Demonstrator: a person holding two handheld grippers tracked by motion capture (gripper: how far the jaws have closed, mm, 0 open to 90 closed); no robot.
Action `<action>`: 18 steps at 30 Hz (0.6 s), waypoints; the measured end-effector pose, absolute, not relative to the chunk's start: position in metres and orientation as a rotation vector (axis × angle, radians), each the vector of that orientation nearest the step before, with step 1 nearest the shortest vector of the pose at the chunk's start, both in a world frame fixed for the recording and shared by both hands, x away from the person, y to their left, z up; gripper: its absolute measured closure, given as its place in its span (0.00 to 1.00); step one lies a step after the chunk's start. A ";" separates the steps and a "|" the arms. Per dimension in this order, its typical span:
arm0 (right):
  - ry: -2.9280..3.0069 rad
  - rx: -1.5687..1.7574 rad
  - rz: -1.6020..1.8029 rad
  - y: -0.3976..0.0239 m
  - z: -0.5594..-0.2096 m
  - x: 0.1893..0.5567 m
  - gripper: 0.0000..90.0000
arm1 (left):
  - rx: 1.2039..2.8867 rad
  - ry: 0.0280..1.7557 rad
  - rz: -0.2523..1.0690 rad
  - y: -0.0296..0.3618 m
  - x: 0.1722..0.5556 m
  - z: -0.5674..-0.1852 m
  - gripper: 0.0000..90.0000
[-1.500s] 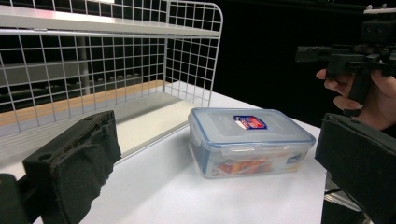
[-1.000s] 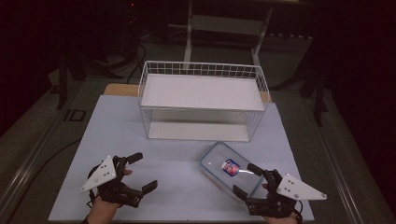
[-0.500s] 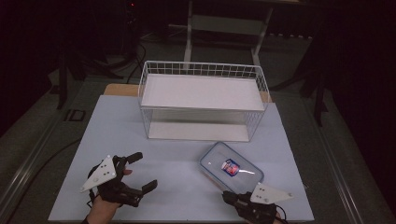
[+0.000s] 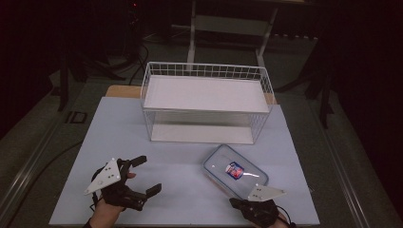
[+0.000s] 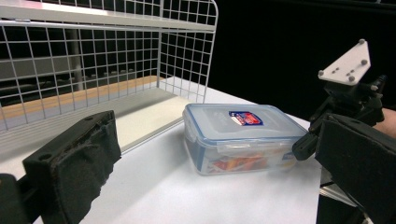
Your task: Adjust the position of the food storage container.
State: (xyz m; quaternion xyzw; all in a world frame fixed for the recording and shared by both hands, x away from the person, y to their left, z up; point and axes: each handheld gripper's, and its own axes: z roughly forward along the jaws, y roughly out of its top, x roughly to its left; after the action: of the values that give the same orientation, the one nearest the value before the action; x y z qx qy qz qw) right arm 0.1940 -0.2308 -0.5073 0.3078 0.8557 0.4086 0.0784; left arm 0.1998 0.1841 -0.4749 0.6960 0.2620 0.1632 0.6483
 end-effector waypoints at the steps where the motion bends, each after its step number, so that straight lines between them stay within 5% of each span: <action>1: 2.559 0.924 1.216 -0.231 -0.507 0.194 1.00 | 1.583 0.597 0.371 0.184 0.200 -0.475 0.00; 18: 2.420 1.048 1.143 -0.275 -0.500 0.210 1.00 | 1.588 0.597 0.358 0.181 0.200 -0.476 0.00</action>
State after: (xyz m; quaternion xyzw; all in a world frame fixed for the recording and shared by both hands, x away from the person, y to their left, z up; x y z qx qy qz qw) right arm 0.2097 -0.2750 -0.5000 0.3615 0.8344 0.3940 0.1335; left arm 0.1999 0.1815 -0.4763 0.6982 0.2624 0.1574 0.6472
